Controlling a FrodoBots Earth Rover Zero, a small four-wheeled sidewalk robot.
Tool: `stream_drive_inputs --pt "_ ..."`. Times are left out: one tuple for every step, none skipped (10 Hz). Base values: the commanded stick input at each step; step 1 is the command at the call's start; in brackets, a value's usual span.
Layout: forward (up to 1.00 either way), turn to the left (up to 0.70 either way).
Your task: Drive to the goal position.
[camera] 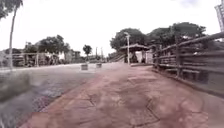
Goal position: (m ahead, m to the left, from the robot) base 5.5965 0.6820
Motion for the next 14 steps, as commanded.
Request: stream_drive_inputs --pt "1.0 -0.32" --pt "1.0 -0.23" --pt "1.0 -0.09" --pt "1.0 -0.03" --pt "1.0 0.0" --pt "1.0 0.0" --pt "1.0 0.0" --pt "1.0 0.0" --pt "1.0 0.0" --pt "1.0 0.0" --pt "1.0 0.0" --pt "1.0 0.0" --pt "1.0 0.0" --pt "1.0 0.0"
